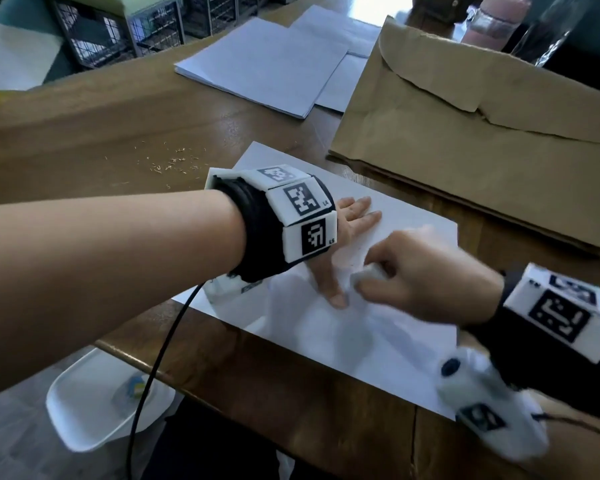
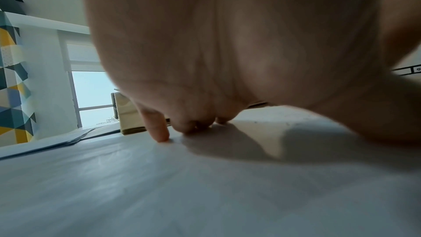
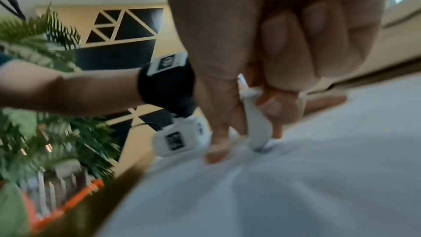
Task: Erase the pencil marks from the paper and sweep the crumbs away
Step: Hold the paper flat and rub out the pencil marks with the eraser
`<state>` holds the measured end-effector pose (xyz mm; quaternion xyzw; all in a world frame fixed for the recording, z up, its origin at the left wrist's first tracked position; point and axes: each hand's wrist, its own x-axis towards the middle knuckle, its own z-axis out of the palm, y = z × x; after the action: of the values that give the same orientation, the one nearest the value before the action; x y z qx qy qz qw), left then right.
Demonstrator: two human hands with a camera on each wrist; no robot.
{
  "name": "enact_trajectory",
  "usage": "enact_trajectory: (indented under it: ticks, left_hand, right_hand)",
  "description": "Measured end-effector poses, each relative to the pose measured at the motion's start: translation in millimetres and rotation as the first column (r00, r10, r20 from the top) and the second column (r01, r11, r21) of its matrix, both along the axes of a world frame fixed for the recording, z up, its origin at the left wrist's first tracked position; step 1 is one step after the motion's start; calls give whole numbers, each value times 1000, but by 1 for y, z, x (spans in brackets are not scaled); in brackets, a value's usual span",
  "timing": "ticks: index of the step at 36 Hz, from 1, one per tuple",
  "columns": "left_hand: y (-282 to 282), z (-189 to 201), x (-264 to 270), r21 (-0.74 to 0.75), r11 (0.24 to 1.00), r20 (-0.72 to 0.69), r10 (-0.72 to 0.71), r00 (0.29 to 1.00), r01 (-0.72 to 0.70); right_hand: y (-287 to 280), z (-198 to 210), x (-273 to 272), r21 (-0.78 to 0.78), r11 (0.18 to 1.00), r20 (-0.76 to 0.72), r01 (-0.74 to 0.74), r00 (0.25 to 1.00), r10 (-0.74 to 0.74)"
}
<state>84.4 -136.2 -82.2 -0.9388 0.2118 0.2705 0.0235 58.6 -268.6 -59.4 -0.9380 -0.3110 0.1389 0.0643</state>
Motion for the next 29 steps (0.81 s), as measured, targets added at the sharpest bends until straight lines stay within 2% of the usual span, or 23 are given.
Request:
enact_trajectory:
  ticks: [3, 5, 7, 9, 11, 18, 21, 24, 26, 29]
  left_hand:
    - [1, 1, 1, -9, 1000, -18, 11, 1000, -11]
    - [1, 1, 1, -10, 1000, -22, 12, 1000, -12]
    - [1, 1, 0, -10, 1000, -16, 13, 1000, -13]
    - [0, 0, -1, -8, 1000, 6, 10, 1000, -10]
    - [-1, 0, -1, -3, 1000, 17, 6, 1000, -6]
    - [0, 4, 0, -5, 1000, -25, 19, 1000, -19]
    - [-2, 5, -3, -1, 1000, 4, 12, 1000, -12]
    - [-3, 4, -5, 20, 1000, 32, -1, 999, 1]
    - [-3, 5, -5, 33, 999, 18, -7, 1000, 7]
    - [-3, 6, -2, 45, 999, -28, -6, 1000, 7]
  right_hand:
    - [-12, 0, 30, 35, 985, 74, 170, 982, -172]
    - [-17, 1, 38, 74, 973, 116, 216, 968, -224]
    - [-11, 2, 28, 67, 987, 137, 145, 979, -153]
    - [-1, 2, 7, 38, 999, 91, 7, 996, -11]
    - [5, 0, -7, 32, 999, 18, -40, 999, 39]
    - [-14, 2, 32, 64, 968, 70, 243, 966, -247]
    - [-2, 2, 15, 47, 991, 91, 128, 987, -132]
    - [10, 1, -12, 62, 998, -15, -30, 999, 31]
    - [5, 1, -8, 32, 999, -54, 0, 999, 2]
    - [-13, 1, 16, 27, 987, -1, 158, 987, -158]
